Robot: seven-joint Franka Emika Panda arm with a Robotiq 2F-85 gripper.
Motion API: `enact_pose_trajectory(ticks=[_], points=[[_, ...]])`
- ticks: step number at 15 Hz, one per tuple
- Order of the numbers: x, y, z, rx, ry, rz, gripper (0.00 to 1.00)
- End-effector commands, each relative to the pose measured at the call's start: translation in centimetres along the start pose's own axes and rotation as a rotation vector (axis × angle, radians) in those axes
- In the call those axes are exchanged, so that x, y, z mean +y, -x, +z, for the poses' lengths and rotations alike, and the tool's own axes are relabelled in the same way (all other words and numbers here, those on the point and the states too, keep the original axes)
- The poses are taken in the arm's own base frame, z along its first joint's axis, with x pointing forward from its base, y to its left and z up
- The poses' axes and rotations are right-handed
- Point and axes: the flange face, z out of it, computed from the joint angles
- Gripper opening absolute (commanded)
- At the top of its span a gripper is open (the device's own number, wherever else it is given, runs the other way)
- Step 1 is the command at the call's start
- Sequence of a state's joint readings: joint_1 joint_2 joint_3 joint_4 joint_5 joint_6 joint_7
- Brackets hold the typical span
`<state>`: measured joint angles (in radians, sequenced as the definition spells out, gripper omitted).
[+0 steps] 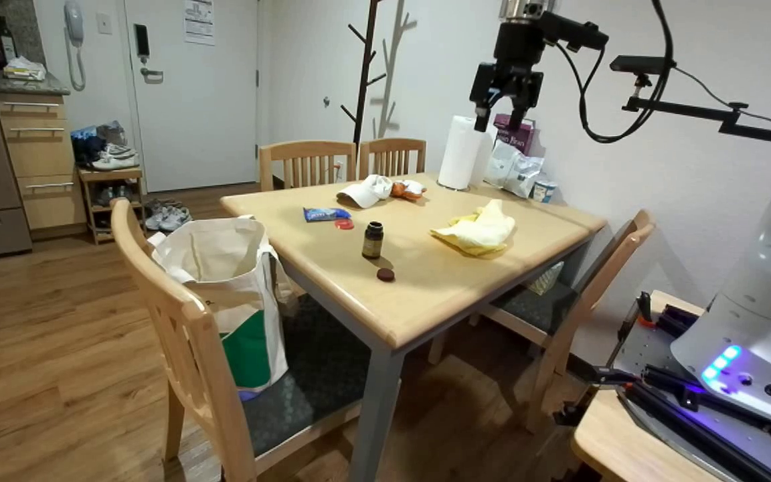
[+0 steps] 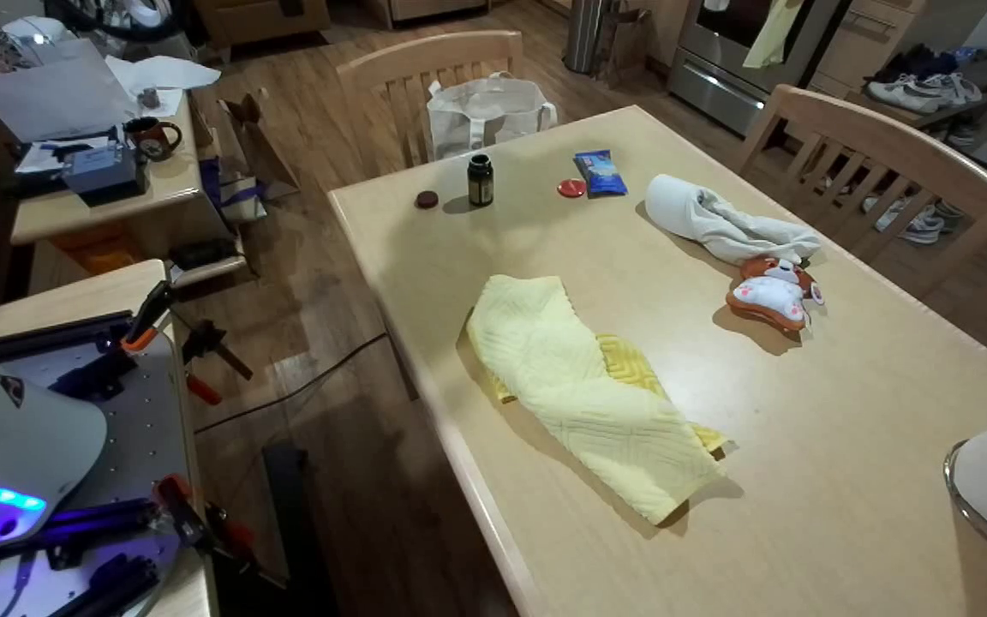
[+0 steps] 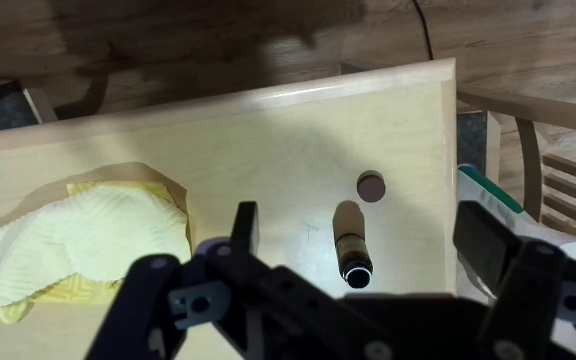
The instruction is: Put the lid on the bottle
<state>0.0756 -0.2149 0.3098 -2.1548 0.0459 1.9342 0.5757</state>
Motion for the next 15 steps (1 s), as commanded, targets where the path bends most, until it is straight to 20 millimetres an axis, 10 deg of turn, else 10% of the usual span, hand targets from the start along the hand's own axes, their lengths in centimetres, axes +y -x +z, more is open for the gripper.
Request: enact_pose_trajectory(ticks=[1, 8, 15], points=[[-3.3, -3.4, 1.9, -0.012, 0.027, -0.094, 1.00], [-9.2, -7.2, 6.9, -0.096, 0.019, -0.292, 1.00], [-9.0, -8.6, 7.3, -0.136, 0.026, -0.261, 1.00]])
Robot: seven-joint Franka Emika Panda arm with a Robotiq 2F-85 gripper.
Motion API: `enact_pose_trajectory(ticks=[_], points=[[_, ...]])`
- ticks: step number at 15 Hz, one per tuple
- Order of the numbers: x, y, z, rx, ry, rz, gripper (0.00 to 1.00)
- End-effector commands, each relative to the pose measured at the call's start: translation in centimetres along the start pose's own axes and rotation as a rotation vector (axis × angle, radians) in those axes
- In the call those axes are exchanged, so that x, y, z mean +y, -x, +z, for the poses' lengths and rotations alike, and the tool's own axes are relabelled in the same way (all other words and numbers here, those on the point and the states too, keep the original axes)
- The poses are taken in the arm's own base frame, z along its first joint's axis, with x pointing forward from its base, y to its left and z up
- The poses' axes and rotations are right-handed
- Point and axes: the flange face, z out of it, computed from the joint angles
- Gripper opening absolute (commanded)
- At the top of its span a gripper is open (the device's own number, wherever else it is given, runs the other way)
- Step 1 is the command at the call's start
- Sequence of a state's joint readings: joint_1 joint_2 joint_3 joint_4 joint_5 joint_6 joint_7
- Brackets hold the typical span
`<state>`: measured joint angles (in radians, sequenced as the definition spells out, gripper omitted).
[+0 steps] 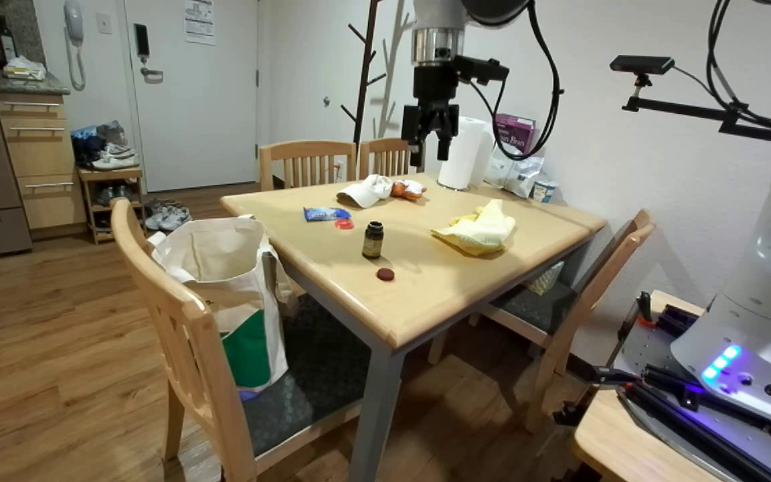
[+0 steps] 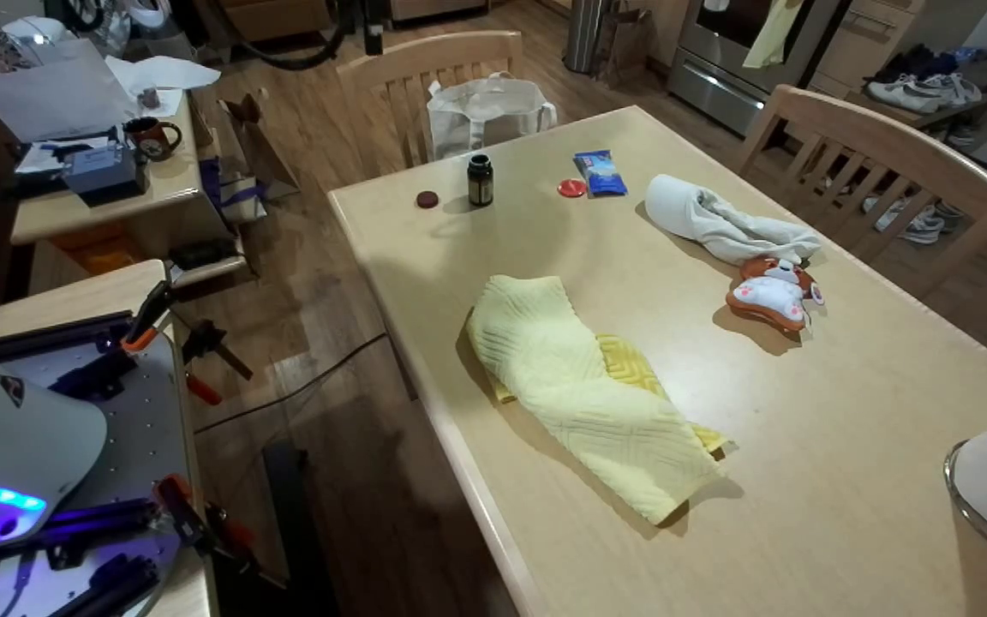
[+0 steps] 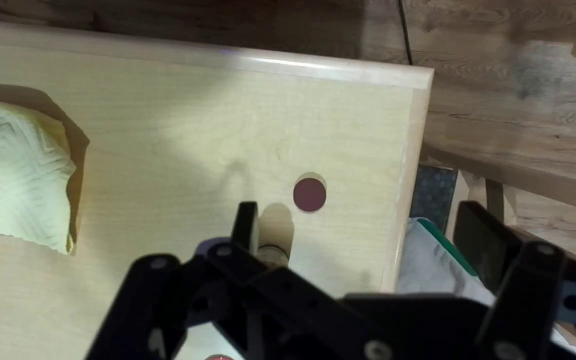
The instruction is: Put the lid on the bottle
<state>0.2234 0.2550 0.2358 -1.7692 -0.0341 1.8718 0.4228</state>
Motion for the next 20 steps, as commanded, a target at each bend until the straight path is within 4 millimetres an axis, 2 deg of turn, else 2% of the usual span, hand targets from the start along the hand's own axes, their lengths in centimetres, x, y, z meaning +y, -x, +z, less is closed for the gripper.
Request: enact_pose_trajectory(ticks=[1, 5, 10, 16, 20], points=[[-0.1, -0.6, 0.6, 0.009, -0.016, -0.007, 1.00], [-0.2, -2.0, 4.7, -0.037, -0.050, 0.002, 1.00], [-0.2, -3.7, 9.9, 0.033, -0.120, 0.059, 1.00], [-0.2, -3.4, 15.4, -0.008, -0.085, 0.083, 1.00], [-0.4, -4.0, 18.9, -0.032, -0.044, 0.070, 1.00]])
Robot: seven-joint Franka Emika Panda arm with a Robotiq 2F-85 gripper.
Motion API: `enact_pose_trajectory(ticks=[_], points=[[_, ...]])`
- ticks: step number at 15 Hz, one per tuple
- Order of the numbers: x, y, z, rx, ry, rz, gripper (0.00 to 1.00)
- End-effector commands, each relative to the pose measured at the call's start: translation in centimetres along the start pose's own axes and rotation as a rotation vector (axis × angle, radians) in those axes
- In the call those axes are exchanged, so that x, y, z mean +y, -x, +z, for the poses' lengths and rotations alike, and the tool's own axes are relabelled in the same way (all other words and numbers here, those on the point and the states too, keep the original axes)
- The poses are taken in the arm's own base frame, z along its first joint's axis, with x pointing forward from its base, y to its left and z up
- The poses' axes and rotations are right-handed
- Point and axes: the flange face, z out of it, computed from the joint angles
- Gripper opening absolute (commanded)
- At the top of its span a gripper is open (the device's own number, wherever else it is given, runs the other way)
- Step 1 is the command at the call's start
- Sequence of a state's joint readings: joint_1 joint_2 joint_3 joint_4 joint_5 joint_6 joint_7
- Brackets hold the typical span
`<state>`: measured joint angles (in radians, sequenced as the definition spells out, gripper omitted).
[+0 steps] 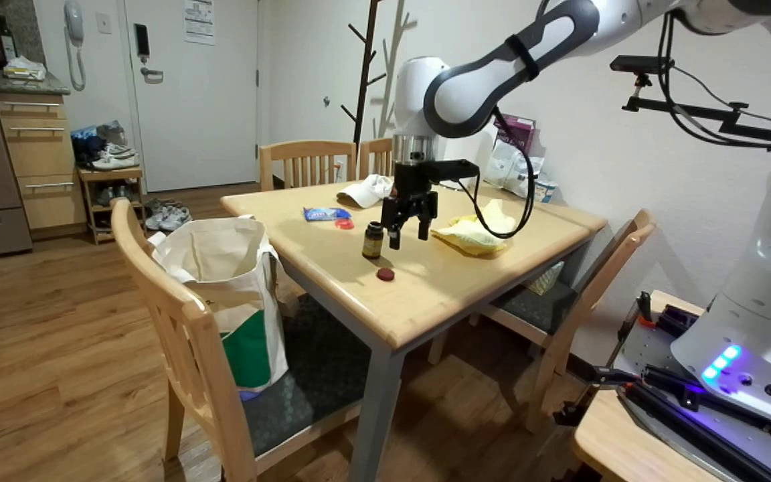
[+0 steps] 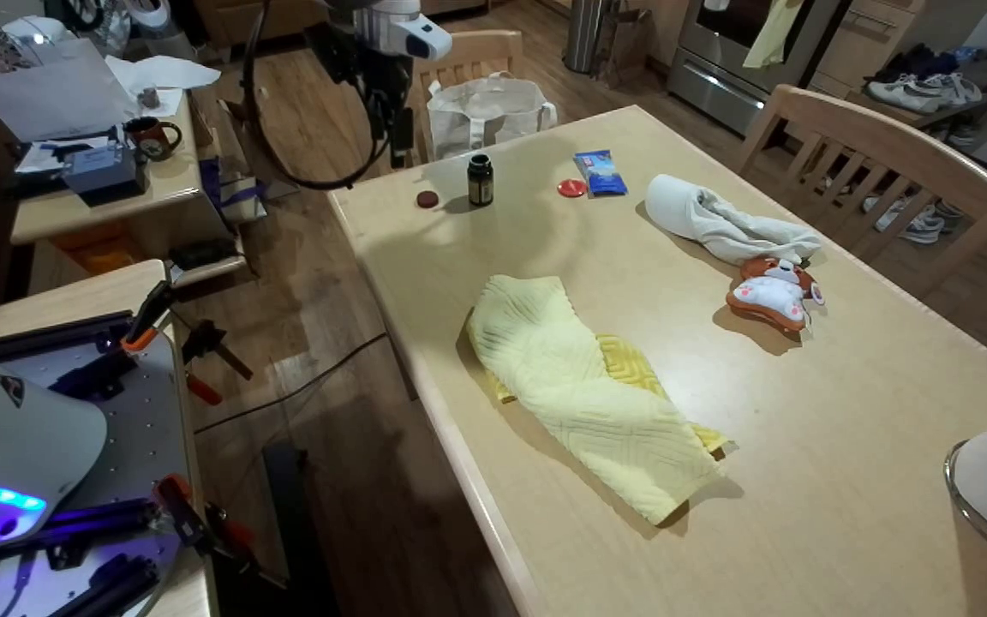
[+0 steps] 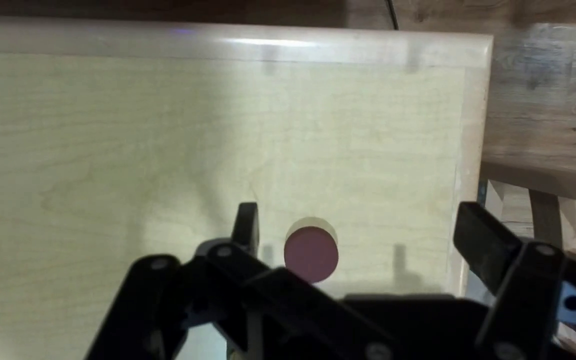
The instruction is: Put the lid on the bottle
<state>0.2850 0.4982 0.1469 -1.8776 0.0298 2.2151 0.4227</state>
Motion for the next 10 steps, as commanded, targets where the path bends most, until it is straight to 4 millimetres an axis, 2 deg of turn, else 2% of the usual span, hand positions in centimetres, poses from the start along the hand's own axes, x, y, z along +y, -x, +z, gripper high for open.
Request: enact_pose_trajectory(ticks=[1, 3, 5, 7, 10], points=[[-0.3, -0.8, 2.7, -0.012, 0.030, -0.002, 1.00], [0.0, -0.3, 2.4, -0.028, 0.020, -0.001, 1.00], [-0.2, -0.5, 3.1, -0.037, 0.022, -0.002, 1.00], [-0.1, -1.6, 2.9, 0.077, -0.030, 0.030, 1.00], [-0.2, -3.5, 4.2, 0.163, -0.052, 0.039, 1.00]])
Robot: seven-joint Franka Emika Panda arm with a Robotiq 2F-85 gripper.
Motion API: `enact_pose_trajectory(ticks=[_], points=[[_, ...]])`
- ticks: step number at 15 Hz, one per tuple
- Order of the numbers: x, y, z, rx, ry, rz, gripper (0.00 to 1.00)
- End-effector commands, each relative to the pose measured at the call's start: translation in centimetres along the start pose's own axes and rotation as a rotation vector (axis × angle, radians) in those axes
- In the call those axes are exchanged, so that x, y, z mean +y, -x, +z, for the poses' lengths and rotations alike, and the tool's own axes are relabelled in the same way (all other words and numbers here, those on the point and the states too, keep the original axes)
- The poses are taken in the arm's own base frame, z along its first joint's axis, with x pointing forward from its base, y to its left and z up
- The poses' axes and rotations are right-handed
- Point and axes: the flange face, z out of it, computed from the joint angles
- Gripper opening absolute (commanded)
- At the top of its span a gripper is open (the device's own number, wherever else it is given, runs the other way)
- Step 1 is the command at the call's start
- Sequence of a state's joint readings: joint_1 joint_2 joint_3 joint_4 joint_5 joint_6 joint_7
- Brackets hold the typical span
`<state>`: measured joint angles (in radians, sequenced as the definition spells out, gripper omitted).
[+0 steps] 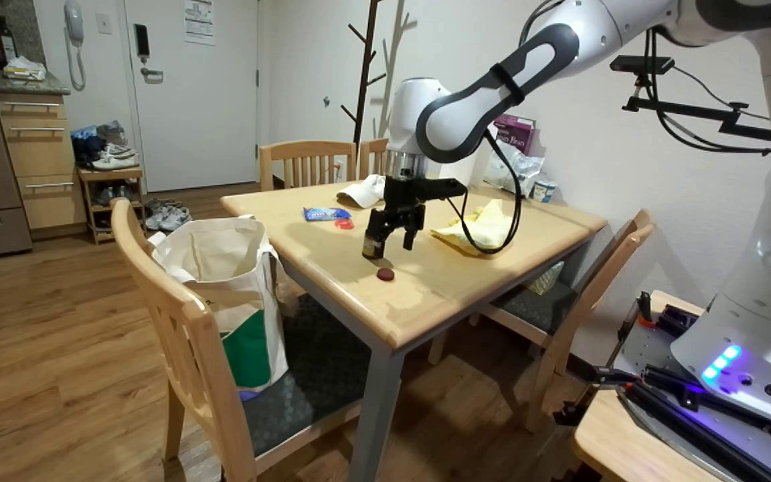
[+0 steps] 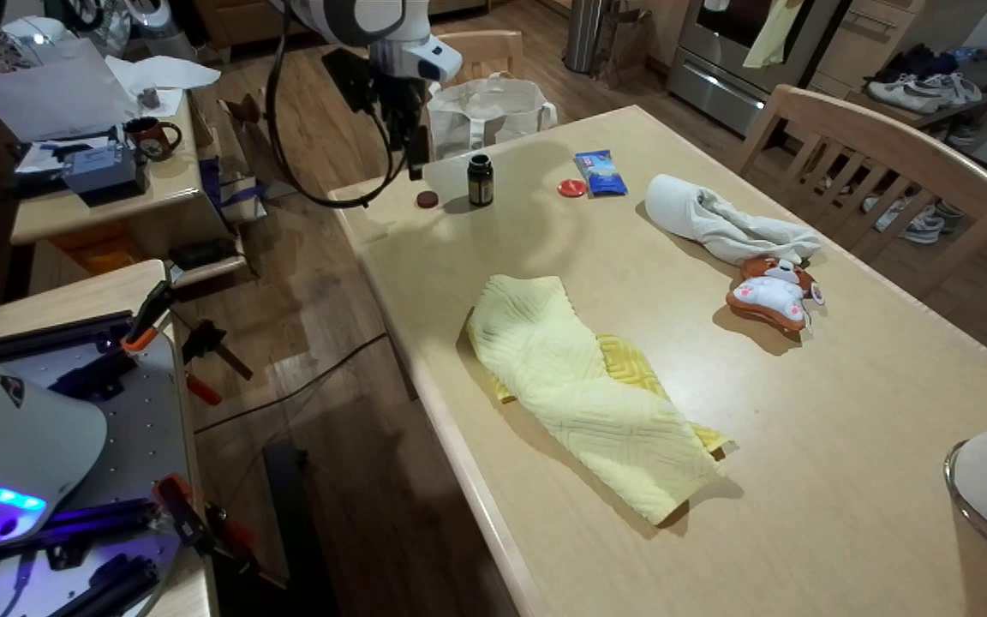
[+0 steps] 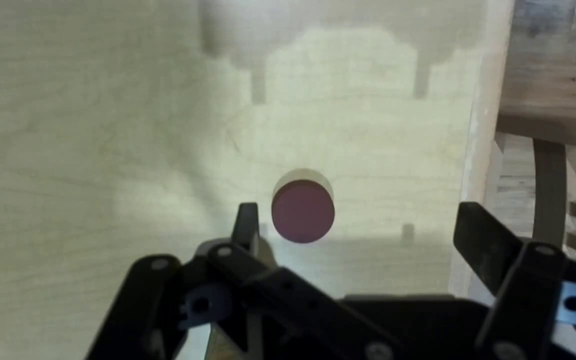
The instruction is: Put the lid on the bottle
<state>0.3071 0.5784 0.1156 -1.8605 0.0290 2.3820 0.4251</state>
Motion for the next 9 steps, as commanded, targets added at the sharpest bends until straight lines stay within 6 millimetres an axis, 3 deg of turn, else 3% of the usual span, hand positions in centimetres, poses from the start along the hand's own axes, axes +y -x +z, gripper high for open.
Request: enact_pose_trajectory(ticks=[1, 9], points=[[0.0, -1.4, 2.2, 0.068, -0.017, 0.029, 1.00], [0.0, -2.5, 4.8, 0.075, 0.055, 0.019, 1.00]])
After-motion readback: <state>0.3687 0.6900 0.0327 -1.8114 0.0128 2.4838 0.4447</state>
